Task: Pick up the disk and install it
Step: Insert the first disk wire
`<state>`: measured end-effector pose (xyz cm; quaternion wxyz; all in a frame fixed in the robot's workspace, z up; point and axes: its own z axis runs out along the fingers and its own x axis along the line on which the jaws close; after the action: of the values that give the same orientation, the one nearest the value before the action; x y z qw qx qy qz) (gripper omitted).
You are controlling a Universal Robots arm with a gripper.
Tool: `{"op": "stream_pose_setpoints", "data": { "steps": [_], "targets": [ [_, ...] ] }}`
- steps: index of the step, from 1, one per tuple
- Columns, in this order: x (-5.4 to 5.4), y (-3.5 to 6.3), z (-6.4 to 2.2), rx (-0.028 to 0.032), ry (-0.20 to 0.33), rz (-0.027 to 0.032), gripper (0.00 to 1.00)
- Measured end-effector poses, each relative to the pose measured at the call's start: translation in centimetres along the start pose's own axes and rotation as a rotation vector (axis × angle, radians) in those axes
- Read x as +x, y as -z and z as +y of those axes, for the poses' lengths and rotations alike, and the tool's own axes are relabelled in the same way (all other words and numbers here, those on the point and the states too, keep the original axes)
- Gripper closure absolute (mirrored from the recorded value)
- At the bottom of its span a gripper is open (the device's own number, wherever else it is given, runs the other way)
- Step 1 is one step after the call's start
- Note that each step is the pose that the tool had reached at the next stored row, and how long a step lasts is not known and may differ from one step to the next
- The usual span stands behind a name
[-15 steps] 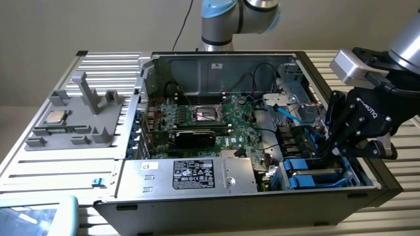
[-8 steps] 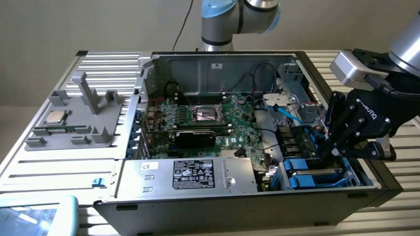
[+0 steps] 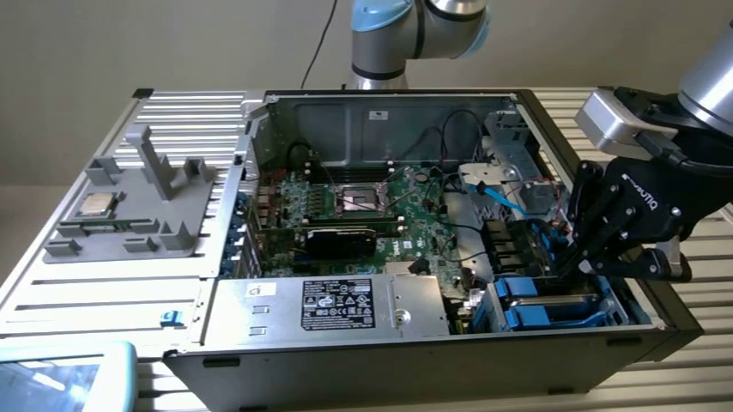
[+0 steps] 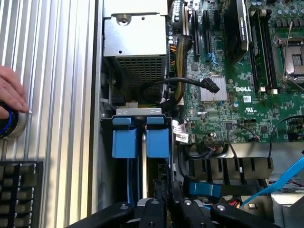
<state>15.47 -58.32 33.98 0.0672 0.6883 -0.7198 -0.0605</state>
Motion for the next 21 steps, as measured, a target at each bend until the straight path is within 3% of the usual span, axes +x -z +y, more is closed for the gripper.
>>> {"op": "stream_pose_setpoints", "data": {
  "steps": [21],
  "targets": [
    [0.01, -0.31, 0.17, 0.0066, -0.001, -0.0002, 0.84]
  ]
}}
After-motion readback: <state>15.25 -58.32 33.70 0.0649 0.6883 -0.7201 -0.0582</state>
